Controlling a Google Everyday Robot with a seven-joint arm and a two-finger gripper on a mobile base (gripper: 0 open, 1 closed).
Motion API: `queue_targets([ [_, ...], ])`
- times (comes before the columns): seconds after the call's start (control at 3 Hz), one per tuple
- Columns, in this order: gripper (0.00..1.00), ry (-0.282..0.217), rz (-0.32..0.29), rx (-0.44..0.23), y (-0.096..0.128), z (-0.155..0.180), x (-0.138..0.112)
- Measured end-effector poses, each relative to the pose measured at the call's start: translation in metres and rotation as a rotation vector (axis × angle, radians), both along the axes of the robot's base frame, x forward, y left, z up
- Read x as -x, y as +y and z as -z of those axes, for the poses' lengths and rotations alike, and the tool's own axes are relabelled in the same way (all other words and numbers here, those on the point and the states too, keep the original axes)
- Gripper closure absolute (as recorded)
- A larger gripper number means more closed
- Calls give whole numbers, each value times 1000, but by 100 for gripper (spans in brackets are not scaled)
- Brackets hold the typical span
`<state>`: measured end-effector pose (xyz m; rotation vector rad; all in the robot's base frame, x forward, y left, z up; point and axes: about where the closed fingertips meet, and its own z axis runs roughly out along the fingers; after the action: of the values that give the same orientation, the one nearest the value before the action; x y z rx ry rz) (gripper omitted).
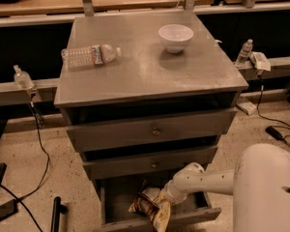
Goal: Pick brown chip bag from bottom drawer and place on counter
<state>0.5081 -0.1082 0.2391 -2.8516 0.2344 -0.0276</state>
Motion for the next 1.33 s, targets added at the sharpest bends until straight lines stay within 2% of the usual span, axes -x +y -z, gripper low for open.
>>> queue_targets([
  [0.33,100,-65,-40,-58,7,-56,12],
  [0.67,100,-135,-88,-123,17,-135,25],
  [1.0,100,-117,-78,-232,20,-170,32],
  [1.33,100,-148,-187,-323,28,-212,40],
])
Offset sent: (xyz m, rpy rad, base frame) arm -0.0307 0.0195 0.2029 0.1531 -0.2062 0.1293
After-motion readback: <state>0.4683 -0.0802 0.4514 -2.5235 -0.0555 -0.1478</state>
